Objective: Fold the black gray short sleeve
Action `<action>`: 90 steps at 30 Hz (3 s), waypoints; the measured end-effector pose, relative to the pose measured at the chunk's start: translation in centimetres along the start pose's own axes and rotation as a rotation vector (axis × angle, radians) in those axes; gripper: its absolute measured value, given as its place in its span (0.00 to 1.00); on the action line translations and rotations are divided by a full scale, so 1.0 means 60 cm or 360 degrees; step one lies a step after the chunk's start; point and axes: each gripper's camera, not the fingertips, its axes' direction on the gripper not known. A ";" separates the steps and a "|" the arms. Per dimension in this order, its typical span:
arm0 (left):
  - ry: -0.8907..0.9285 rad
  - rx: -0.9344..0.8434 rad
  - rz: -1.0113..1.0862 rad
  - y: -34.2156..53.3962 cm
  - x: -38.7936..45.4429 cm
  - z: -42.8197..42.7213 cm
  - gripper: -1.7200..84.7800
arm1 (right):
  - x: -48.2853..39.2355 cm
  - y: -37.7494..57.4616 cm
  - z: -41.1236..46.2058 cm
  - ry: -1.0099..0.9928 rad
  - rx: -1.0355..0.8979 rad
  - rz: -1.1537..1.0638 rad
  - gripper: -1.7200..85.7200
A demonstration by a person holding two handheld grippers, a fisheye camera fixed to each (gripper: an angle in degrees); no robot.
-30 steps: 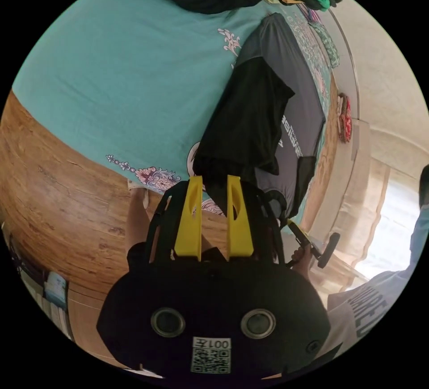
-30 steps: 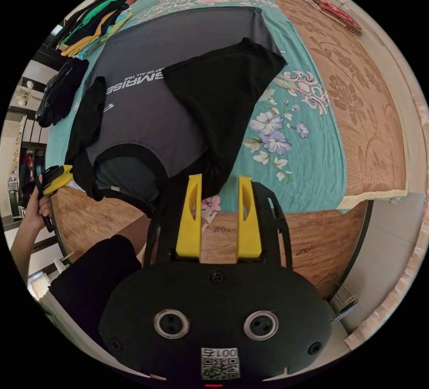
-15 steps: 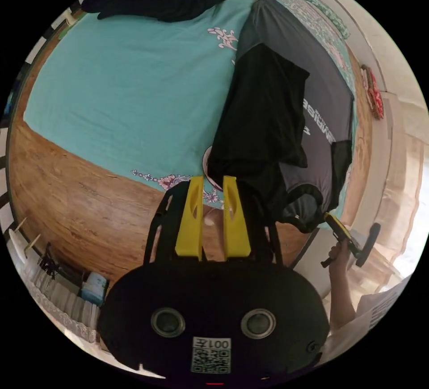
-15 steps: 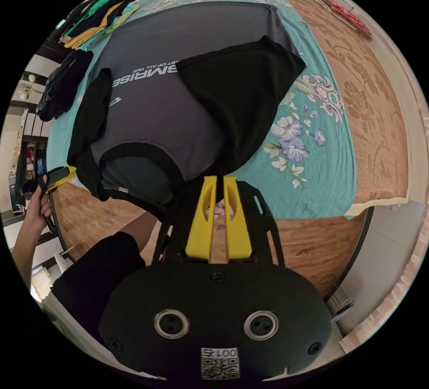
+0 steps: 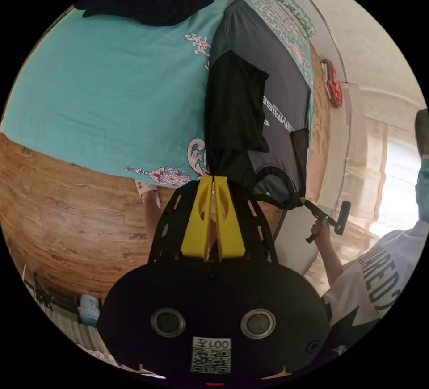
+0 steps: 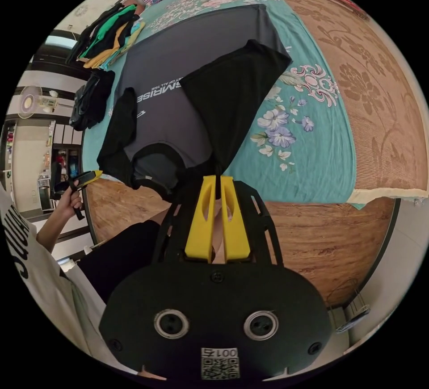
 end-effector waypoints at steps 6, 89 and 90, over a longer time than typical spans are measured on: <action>-0.0095 -0.0124 0.0065 0.028 0.062 -0.019 0.01 | 0.007 0.014 -0.049 -0.0014 -0.0055 -0.0022 0.03; -0.0605 0.0163 0.1090 -0.296 0.834 0.133 0.05 | -0.273 -0.374 -0.424 0.0768 0.0164 -0.0433 0.10; -0.0601 0.0193 0.1099 -0.316 0.843 0.137 0.06 | -0.280 -0.393 -0.423 0.0770 0.0187 -0.0452 0.11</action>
